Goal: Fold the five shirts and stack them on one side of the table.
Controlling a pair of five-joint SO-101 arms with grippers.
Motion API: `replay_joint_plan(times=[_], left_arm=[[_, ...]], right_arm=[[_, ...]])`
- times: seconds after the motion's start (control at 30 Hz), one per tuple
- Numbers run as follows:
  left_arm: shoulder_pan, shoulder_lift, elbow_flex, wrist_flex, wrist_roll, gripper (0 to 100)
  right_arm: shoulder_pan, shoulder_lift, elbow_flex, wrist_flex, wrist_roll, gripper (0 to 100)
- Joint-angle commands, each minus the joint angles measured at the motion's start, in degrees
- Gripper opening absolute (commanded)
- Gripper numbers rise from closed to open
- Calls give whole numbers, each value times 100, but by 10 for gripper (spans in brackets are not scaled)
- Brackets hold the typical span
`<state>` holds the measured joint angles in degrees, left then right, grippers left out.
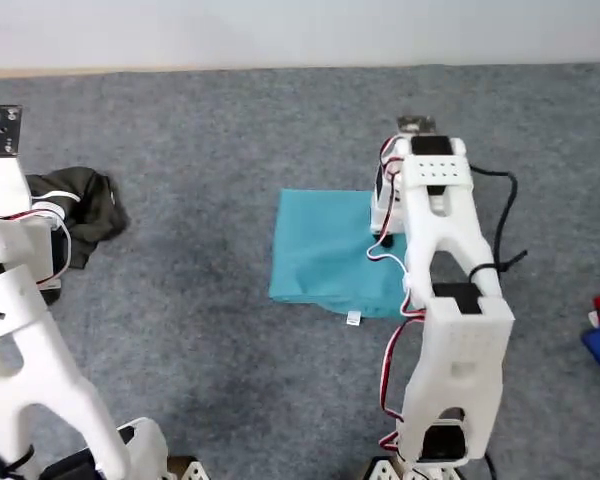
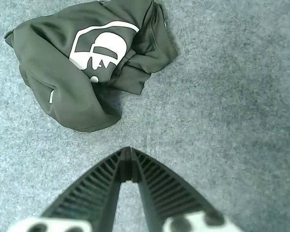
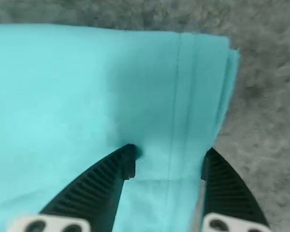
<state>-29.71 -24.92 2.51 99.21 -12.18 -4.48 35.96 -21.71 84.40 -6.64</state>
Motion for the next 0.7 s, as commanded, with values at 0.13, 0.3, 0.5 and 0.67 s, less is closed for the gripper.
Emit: replay_joint_plan(times=[0.13, 0.3, 0.5, 0.67], left_arm=[[-35, -211, -4, -44, -35, 2], [-35, -211, -4, -44, -35, 2], [-35, -176, 40, -44, -44, 2], [-26, -211, 374, -88, -53, 2]], right_arm=[[-330, 505, -308, -338, -88, 234], [-505, 760, -316, -295, -53, 229], [-479, 760, -316, -277, -9, 9], [-453, 549, -475, 189, 255, 13]])
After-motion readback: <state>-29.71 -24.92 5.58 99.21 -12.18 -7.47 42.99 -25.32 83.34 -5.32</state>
